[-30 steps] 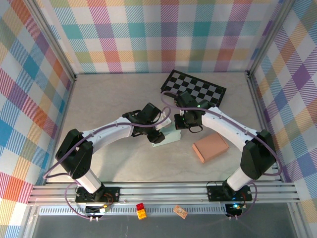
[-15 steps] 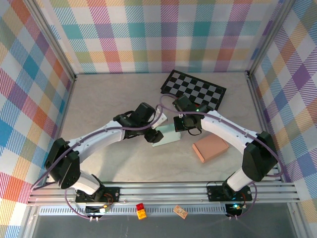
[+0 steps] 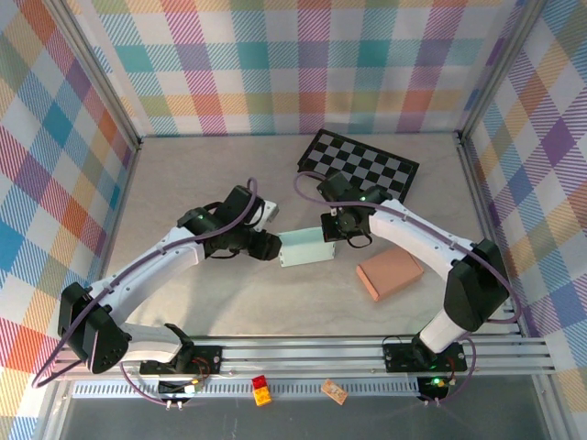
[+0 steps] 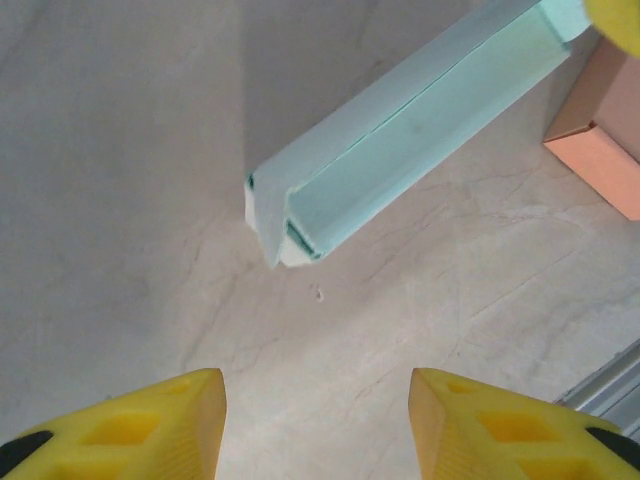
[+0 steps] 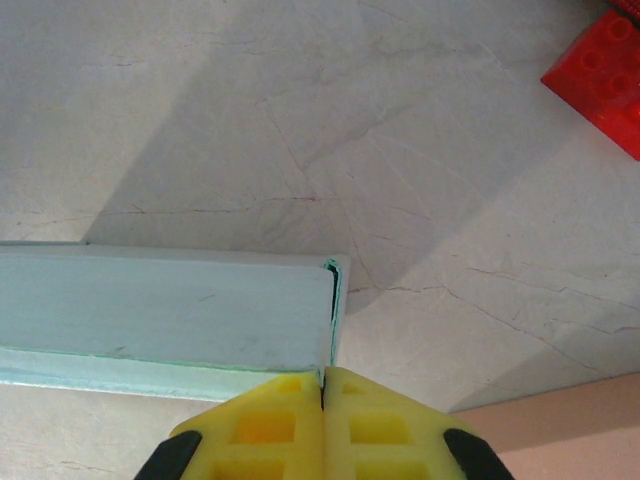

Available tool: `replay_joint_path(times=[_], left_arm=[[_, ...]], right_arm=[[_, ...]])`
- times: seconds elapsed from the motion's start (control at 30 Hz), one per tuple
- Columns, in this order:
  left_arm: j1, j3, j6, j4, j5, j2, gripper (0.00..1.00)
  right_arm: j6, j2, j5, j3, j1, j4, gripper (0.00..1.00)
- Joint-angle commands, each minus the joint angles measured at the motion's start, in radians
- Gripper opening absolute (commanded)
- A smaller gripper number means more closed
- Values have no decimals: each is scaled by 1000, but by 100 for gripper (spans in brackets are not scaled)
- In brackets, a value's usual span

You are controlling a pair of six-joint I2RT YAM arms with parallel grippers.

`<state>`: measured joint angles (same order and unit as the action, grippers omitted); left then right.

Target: Fold the paper box

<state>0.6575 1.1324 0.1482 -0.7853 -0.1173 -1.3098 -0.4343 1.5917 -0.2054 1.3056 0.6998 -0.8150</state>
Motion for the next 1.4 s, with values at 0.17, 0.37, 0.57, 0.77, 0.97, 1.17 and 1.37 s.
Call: replay_joint_path(times=[0.17,0.37,0.57,0.77,0.97,1.17,1.37], left_arm=[[-22,85,94,-69,-30,-86,42],[-22,126,100,-49,-30,-161,39],[-21,150,102,-15,-13,-202,36],[-21,145,106,18,3,-226,35],[-21,151,102,17,15,-247,31],[-21,145,98,24,18,-254,24],[-21,150,96,32,23,-269,15]], right_arm=[[-21,29,9,43,5,-67,0],[-24,28,8,38,5,-72,0],[-25,30,9,39,5,-73,0],[-22,32,9,41,6,-73,0],[-19,36,11,40,6,-73,0],[-20,36,9,42,5,-73,0],[-19,34,9,41,6,-72,0]])
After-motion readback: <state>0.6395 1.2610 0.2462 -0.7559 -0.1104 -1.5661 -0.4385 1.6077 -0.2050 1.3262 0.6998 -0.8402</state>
